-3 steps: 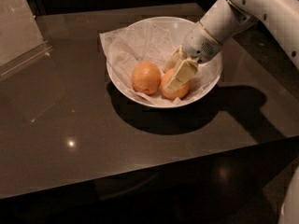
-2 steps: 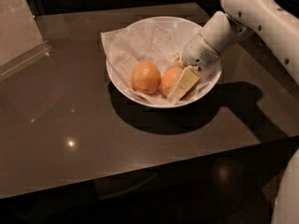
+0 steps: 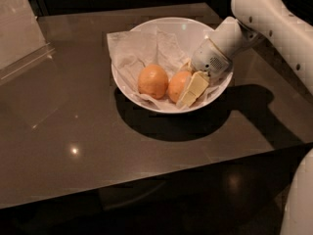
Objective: Pick orange from white bowl
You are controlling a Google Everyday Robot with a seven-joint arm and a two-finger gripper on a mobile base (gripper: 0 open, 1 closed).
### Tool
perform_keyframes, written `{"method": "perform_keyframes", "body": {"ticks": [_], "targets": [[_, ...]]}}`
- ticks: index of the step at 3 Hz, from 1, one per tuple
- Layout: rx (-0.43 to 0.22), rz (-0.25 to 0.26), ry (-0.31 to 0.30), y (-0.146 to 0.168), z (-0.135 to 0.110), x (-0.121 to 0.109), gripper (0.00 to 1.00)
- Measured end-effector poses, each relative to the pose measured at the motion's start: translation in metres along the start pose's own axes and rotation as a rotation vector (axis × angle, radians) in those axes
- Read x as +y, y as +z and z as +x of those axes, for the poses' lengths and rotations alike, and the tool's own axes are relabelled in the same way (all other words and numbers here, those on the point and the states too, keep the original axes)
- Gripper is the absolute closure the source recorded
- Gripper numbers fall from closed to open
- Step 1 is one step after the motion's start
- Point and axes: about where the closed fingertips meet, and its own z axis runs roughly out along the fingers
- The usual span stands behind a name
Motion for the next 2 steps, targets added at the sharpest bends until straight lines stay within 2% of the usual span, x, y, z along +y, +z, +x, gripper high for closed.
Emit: {"method": "perform_keyframes", "body": {"ticks": [2], "targets": [[-0.004,-0.002,0.000,-0.0049,-0.0042,0.0017,0.82]]}}
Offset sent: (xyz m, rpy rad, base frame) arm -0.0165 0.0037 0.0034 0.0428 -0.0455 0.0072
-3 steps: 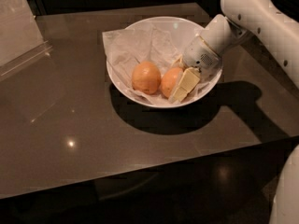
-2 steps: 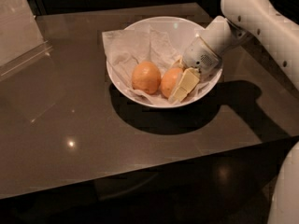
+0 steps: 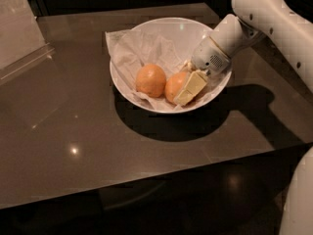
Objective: Pick orange from white bowl
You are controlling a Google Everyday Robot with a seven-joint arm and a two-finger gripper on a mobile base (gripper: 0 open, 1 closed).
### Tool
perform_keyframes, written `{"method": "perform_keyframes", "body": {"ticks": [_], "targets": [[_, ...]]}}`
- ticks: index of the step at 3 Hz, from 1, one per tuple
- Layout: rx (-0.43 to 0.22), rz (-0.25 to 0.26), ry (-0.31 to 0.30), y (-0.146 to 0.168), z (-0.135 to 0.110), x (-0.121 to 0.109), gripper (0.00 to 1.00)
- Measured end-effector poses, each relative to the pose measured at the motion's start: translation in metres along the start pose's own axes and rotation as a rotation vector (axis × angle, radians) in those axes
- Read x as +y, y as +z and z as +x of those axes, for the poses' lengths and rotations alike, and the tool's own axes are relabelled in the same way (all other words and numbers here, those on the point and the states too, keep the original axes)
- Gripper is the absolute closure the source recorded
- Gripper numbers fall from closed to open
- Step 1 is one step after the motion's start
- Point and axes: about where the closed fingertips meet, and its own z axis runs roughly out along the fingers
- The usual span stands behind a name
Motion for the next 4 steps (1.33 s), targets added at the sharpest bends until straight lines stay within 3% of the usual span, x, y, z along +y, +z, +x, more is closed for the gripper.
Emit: {"method": "perform_keyframes", "body": {"ticks": [1,3,4], "targets": [[-0.027,0.033,-0.039,-0.002,-0.008,0.010,1.00],[-0.081,0.100,-0.161,-0.019,-0.039,0.034,1.00],[-0.125,0.106,-0.204,-0.026,-0.048,0.042,1.00]]}}
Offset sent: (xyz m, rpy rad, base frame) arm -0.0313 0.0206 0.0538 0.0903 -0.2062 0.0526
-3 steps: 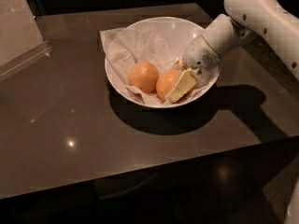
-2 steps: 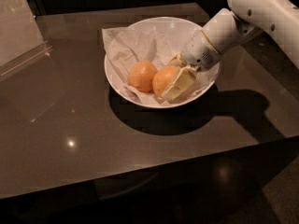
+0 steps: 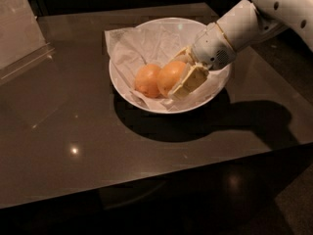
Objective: Pick orange from white bowl
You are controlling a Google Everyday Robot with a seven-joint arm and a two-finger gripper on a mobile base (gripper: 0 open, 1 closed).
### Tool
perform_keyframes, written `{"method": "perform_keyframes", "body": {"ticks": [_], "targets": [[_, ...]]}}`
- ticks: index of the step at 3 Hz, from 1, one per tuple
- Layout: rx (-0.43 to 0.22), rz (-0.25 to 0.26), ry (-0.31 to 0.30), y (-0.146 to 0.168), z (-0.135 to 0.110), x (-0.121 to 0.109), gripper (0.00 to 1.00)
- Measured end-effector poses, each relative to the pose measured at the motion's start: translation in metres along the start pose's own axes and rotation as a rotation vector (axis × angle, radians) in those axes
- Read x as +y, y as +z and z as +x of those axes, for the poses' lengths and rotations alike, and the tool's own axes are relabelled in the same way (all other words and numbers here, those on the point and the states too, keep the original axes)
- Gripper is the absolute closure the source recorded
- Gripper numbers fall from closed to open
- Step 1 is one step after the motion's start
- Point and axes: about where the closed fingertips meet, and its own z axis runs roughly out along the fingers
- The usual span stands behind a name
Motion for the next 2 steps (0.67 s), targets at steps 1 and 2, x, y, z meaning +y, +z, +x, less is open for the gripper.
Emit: {"method": "perform_keyframes", "body": {"ticks": [1,2], "targets": [[-0.025,0.019,-0.049,-0.015,-0.014,0.013,1.00],[-0.027,0.072,-0.102,-0.036,-0.032,0.031,1.00]]}}
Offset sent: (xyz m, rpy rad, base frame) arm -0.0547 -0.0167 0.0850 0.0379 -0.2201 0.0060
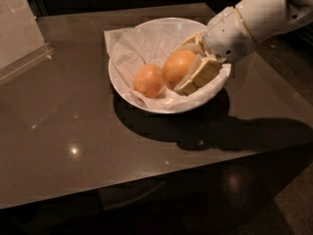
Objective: Pick orange from white bowl
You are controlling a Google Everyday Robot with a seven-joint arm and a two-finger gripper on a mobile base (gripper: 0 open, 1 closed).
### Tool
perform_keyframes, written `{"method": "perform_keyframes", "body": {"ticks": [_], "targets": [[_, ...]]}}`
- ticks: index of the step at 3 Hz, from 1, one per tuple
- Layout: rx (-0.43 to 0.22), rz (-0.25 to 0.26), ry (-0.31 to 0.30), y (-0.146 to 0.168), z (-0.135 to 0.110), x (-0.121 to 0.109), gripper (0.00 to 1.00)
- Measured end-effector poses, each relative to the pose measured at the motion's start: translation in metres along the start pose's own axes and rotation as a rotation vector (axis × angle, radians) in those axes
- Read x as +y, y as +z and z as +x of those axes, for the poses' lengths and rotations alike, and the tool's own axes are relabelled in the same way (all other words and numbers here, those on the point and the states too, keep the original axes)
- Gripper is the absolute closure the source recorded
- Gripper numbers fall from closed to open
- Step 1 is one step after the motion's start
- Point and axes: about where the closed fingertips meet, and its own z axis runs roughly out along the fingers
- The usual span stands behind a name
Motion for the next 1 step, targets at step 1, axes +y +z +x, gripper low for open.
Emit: {"method": "perform_keyframes", "body": {"ticks": [1], "targets": [[0.025,0.049,-0.044,-0.0177,-0.0164,0.0141,1.00]]}}
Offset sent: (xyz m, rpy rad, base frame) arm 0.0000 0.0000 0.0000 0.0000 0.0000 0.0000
